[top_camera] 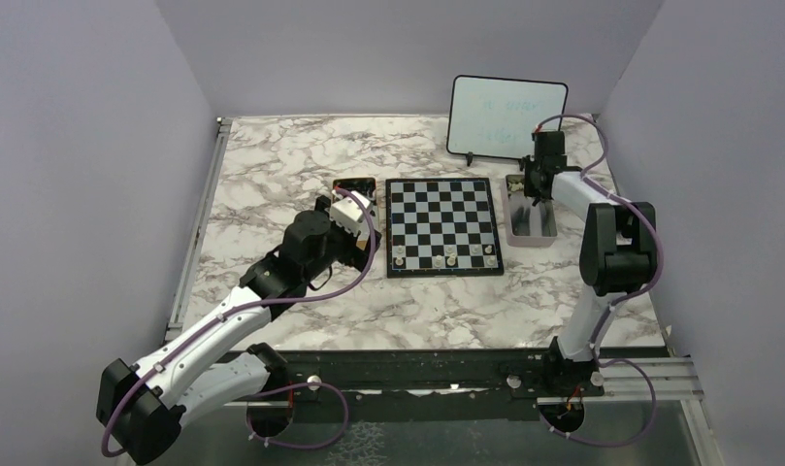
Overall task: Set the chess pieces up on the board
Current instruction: Pick up the chess piece from the storage box.
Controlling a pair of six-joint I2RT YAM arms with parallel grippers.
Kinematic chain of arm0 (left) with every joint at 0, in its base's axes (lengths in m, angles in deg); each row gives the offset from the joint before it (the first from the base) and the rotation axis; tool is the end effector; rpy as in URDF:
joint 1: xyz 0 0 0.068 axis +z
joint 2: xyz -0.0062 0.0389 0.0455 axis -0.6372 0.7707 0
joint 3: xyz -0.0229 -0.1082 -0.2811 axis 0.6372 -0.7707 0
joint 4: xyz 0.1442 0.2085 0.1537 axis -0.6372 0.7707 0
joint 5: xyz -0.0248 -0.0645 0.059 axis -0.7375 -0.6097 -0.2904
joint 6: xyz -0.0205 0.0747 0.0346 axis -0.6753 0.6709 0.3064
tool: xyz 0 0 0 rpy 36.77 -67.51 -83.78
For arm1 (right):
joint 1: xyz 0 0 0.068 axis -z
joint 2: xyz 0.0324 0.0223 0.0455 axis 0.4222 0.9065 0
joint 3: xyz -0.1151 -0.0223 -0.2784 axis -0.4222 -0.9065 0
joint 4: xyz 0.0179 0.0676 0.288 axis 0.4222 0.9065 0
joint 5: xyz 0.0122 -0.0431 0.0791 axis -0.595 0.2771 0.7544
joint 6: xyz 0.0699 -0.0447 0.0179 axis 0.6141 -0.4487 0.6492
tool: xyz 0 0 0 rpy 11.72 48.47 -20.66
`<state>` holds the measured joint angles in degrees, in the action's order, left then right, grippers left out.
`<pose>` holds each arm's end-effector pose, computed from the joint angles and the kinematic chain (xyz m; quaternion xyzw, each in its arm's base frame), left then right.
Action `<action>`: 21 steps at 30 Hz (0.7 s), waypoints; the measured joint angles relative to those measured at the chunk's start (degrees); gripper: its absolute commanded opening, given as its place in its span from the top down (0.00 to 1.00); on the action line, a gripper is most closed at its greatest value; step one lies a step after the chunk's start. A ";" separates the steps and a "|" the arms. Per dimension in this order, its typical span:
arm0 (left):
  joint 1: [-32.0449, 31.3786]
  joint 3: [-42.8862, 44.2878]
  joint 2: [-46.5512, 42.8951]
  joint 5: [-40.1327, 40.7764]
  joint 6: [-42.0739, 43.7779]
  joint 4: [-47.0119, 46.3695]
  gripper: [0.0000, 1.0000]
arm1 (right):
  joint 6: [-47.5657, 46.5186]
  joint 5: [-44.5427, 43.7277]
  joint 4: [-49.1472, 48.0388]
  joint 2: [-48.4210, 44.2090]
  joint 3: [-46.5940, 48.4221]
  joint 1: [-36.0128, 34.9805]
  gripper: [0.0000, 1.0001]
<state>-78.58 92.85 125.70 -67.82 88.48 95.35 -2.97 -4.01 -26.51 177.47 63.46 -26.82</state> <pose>0.2118 -0.1656 0.2907 0.2750 0.7783 -0.1534 0.5432 0.4720 -0.0009 0.1834 0.0248 0.9238 -0.0953 0.3701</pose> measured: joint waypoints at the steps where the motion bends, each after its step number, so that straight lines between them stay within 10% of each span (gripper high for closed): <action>1: 0.00 0.00 -0.15 0.02 0.00 0.04 0.01 | -0.37 0.35 0.00 1.11 0.35 0.15 0.76; 21: 0.00 0.00 -0.46 -0.31 0.04 0.48 0.01 | -2.40 5.42 -4.07 8.07 3.19 0.46 0.75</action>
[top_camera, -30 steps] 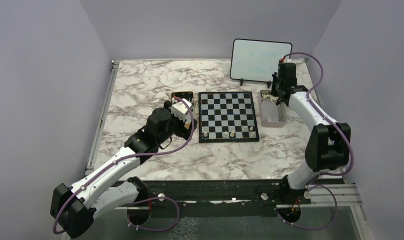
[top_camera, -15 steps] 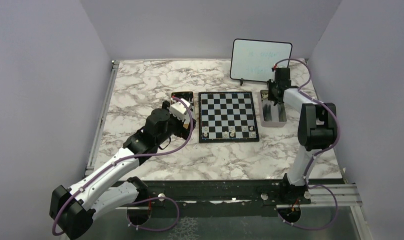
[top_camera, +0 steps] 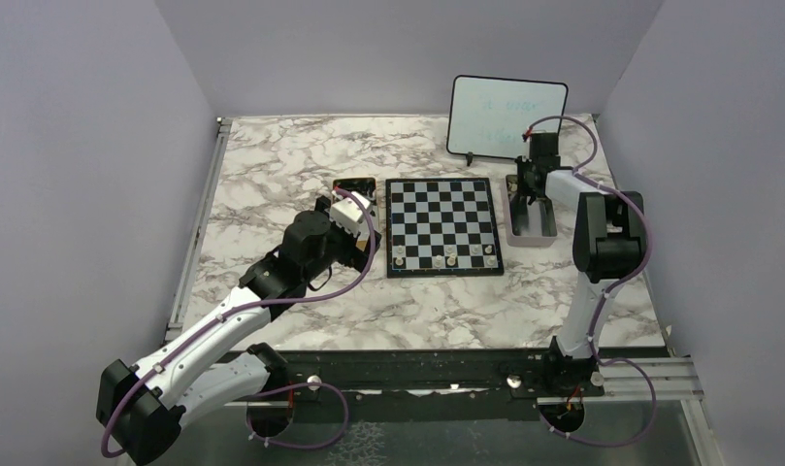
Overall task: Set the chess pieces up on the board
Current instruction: Pick up the chess piece from the storage box.
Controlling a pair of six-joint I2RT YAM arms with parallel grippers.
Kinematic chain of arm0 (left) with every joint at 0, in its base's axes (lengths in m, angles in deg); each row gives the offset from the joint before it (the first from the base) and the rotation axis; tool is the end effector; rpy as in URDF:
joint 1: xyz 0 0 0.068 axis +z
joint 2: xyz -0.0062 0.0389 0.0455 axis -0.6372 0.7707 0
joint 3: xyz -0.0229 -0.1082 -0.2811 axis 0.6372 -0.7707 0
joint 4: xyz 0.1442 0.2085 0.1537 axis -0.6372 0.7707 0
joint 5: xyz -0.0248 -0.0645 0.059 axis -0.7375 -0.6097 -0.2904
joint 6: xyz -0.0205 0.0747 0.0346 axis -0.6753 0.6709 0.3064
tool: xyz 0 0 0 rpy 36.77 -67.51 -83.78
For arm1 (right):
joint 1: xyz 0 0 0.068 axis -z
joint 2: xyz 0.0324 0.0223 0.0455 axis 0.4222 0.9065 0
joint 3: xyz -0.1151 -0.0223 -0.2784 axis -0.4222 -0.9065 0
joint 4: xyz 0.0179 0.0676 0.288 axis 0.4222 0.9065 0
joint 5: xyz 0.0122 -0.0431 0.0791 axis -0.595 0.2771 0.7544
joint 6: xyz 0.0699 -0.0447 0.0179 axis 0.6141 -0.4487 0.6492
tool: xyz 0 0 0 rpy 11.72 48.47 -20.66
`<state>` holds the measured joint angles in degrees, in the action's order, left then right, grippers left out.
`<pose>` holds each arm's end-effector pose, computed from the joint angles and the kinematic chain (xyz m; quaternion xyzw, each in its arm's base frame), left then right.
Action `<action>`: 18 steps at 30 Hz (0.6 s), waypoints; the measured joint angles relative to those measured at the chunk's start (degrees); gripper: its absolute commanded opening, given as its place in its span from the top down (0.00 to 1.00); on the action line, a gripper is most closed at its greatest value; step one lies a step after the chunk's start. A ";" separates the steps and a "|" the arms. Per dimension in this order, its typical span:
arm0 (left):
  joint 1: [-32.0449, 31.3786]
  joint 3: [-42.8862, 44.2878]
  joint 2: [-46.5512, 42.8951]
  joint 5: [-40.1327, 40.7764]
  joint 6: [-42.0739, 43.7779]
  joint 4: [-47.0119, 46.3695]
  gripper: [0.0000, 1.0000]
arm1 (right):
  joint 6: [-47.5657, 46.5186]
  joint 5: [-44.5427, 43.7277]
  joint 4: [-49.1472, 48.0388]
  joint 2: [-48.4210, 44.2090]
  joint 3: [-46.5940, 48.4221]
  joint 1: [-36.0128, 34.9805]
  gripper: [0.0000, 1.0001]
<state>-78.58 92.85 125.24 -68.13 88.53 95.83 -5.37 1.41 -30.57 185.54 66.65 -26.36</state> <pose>0.2101 -0.1647 0.2915 0.2768 0.7778 -0.1553 0.5424 0.4999 0.0029 0.1443 -0.0089 0.9298 -0.0609 0.3628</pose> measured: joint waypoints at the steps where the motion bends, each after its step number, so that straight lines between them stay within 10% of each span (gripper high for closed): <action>1: 0.00 0.00 0.00 -0.02 0.00 0.00 0.01 | -0.13 0.00 -0.02 0.13 0.00 0.00 0.75; 18: 0.00 0.00 0.00 -0.87 0.00 0.04 0.01 | 0.50 -1.03 0.17 0.98 0.22 0.00 0.93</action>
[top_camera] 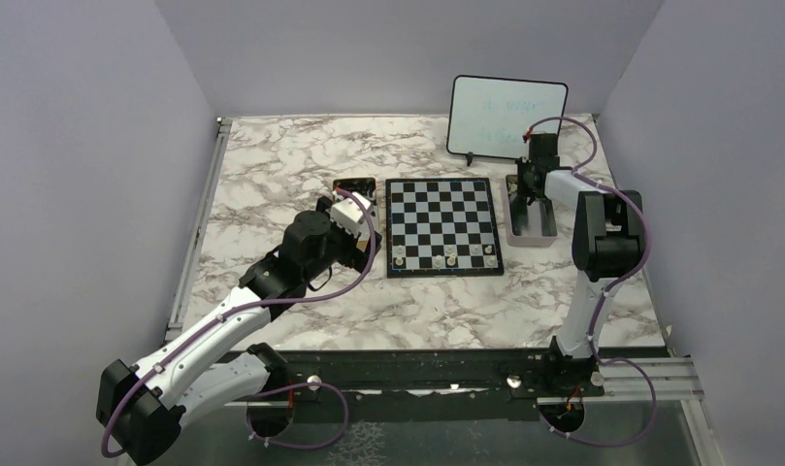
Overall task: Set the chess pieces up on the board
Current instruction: Pick up the chess piece from the storage box.
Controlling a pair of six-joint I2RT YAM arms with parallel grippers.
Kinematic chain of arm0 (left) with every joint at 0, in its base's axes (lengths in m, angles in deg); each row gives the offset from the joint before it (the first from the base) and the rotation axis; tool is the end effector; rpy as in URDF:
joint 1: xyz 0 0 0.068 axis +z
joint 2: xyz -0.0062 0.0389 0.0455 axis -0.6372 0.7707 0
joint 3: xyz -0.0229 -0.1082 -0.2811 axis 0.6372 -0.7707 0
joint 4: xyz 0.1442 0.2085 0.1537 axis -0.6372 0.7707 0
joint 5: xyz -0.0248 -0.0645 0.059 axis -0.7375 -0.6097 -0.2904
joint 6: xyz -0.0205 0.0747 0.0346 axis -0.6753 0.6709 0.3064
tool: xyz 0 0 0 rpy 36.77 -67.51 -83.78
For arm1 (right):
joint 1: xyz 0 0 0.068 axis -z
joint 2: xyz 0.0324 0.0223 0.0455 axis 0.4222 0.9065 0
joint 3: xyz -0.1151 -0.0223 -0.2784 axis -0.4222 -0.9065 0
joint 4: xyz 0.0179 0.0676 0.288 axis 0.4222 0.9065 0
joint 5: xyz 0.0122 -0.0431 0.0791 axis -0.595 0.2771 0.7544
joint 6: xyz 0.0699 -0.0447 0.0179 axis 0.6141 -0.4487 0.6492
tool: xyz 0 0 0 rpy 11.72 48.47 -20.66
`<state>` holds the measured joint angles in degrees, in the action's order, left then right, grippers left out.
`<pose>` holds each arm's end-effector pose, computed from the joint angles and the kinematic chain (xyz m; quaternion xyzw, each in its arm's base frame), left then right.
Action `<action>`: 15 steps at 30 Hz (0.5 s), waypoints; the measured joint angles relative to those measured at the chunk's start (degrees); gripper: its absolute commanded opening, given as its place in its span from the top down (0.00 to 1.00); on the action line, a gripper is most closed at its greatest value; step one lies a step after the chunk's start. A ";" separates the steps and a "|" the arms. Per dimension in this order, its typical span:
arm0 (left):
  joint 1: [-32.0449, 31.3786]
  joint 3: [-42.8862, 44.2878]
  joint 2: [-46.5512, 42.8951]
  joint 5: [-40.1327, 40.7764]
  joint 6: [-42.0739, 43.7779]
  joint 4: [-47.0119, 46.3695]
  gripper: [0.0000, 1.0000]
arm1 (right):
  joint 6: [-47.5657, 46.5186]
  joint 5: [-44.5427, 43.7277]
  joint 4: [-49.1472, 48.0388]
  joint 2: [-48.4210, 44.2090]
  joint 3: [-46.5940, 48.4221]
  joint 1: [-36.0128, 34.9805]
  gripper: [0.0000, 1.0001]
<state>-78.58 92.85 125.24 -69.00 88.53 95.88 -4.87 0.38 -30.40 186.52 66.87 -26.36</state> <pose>0.2094 -0.1656 0.2914 0.2810 0.7767 -0.1611 0.5402 0.5009 0.0016 0.1373 -0.0022 0.9323 -0.0678 0.3553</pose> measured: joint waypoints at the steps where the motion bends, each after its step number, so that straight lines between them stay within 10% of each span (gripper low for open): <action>1: 0.00 0.00 0.00 -0.15 0.00 0.00 0.01 | 0.11 -0.02 0.00 -0.02 0.00 0.00 0.95; 15: 0.00 0.00 0.02 -0.57 -0.02 -0.07 0.03 | 3.43 0.04 8.57 -5.60 0.17 0.00 0.99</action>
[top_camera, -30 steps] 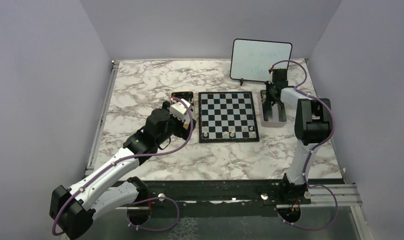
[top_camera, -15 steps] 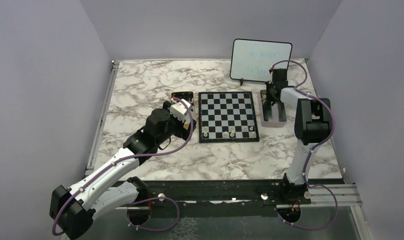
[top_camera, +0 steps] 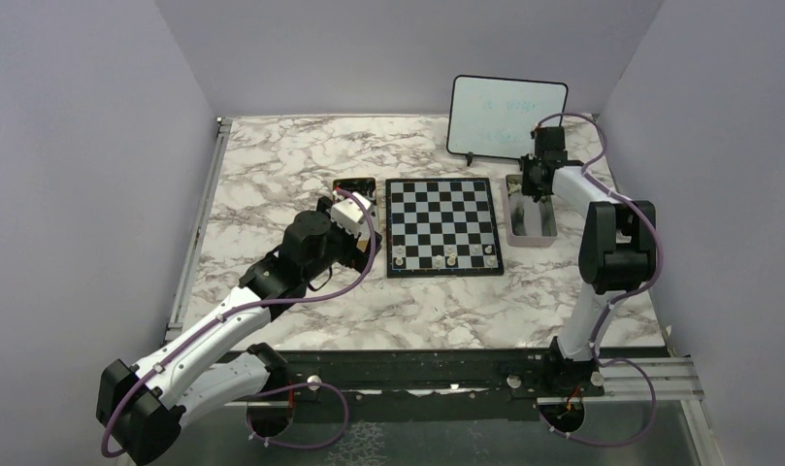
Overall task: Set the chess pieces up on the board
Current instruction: Pick up the chess piece from the storage box, then place the chess piece on the chessboard.
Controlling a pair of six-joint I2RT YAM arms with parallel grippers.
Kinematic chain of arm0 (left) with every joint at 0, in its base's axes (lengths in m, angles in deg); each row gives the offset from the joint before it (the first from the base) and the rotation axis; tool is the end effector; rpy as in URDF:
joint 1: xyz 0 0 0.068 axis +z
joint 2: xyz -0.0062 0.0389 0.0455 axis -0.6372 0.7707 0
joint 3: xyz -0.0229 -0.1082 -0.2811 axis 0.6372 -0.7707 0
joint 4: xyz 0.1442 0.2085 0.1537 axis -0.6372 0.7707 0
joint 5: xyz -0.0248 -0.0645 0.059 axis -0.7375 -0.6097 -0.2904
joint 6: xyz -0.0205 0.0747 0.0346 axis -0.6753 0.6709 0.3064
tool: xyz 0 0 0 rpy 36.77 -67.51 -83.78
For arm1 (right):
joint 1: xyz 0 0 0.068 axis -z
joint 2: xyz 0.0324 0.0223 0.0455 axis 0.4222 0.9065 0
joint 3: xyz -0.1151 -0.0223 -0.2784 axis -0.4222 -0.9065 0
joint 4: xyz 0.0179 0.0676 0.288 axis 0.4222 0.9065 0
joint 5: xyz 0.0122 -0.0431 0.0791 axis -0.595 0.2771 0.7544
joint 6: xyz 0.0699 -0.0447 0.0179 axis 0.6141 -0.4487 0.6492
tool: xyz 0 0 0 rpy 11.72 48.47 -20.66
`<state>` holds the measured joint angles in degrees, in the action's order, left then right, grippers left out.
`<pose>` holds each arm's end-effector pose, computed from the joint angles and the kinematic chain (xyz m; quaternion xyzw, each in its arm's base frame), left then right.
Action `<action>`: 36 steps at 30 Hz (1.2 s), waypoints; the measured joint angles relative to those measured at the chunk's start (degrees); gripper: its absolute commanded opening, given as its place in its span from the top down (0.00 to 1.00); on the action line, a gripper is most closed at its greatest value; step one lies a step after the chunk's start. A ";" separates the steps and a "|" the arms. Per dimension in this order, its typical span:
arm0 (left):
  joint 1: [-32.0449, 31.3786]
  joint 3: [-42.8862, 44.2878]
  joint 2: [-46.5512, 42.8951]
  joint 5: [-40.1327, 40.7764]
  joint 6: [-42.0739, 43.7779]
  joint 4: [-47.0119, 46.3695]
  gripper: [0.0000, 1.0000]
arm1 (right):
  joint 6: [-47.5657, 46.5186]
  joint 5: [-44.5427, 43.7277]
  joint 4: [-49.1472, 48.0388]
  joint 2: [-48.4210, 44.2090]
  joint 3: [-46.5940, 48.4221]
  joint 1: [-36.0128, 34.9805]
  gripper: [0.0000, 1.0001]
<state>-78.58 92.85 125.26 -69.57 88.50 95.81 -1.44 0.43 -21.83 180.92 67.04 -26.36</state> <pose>0.2091 -0.1663 0.2915 0.2834 0.7756 -0.1653 0.5393 0.4808 0.0012 0.1701 0.0239 0.9404 -0.0579 0.3343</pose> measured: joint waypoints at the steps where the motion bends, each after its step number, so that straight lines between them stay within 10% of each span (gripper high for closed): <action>1: 0.00 0.00 0.00 0.00 0.00 0.00 0.04 | 0.39 0.02 0.72 -0.66 0.17 0.00 0.99; 14: 0.00 -1.40 -0.79 -1.49 3.85 -1.60 0.08 | 3.26 12.17 10.25 -10.34 1.31 0.00 0.99; 25: -0.02 -1.20 -1.05 -21.00 20.52 -3.72 0.20 | 5.29 33.46 11.30 -20.83 -2.71 -2.12 0.99; 36: -4.02 1.62 5.03 -30.45 38.97 -3.85 0.21 | 5.07 44.24 12.59 -21.14 -3.50 -20.90 0.96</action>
<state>-82.61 94.46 130.29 -100.01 127.47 91.96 3.63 44.66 -9.24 159.79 63.54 -47.26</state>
